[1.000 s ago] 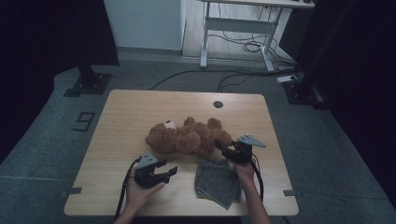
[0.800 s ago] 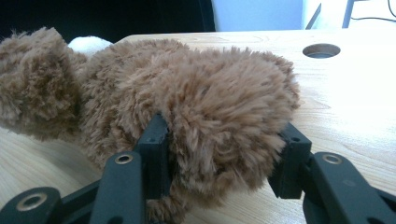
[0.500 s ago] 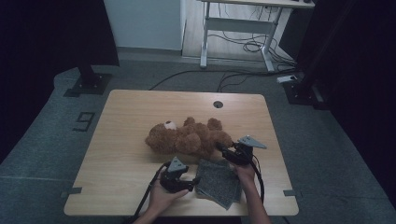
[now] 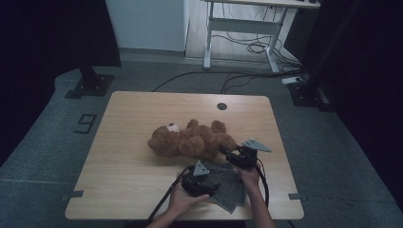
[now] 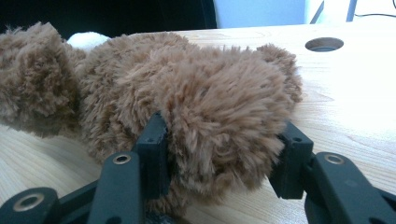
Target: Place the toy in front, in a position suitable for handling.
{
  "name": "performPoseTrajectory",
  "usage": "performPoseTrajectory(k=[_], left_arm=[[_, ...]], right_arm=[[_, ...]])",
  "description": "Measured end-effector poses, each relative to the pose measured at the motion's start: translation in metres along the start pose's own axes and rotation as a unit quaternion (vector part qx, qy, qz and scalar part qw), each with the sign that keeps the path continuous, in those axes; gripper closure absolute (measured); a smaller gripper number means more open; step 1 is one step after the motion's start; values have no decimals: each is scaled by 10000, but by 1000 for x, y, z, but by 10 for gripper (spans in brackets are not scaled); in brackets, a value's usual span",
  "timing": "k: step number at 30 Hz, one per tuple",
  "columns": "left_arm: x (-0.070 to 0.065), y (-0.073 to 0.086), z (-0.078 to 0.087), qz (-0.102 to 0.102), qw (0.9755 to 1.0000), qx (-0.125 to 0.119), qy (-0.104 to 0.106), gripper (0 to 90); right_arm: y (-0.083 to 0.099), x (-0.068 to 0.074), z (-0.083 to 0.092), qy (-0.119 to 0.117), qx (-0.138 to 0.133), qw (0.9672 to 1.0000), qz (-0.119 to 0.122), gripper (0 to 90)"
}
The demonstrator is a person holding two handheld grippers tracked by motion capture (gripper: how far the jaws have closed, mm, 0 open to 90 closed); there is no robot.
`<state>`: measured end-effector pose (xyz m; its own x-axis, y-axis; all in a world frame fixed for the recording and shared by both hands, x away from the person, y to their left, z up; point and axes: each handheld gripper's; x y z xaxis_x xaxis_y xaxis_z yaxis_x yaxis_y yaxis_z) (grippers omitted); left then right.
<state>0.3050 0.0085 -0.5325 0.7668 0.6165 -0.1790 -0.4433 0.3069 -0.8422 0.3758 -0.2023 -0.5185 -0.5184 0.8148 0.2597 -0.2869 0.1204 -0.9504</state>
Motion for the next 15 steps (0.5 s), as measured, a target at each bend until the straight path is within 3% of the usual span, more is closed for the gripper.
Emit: performPoseTrajectory(k=[8, 9, 10, 11, 12, 15], left_arm=[[-3, 5, -15, -101, 9997, 224, 36, 233], [-4, 5, -16, -154, 9996, 240, 13, 228], [-9, 9, -18, -458, 9985, 250, -171, 232], [-9, 9, -18, -458, 9985, 250, -171, 241], [-13, 9, -19, -632, 9972, 287, -290, 246], [-15, 10, -19, -695, 9963, 313, -388, 251]], right_arm=[[1, 0, 0, -12, 6, 10000, -11, 491], [1, 0, 1, -13, 8, 10000, -12, 491], [1, 0, 1, -17, 8, 10000, -21, 490], [1, 0, 1, -17, 8, 10000, -21, 490], [1, 0, 1, -17, 9, 10000, -35, 490], [1, 0, 1, -14, 9, 10000, -36, 490]])
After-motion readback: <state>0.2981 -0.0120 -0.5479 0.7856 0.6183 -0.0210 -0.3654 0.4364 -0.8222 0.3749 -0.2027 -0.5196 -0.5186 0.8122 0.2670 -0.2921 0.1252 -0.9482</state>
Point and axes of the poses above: each handheld gripper's, and its own axes: z roughly backward along the jaws, y roughly out of its underside, x roughly to its left, and after that the axes turned 10 degrees about -x, right-handed
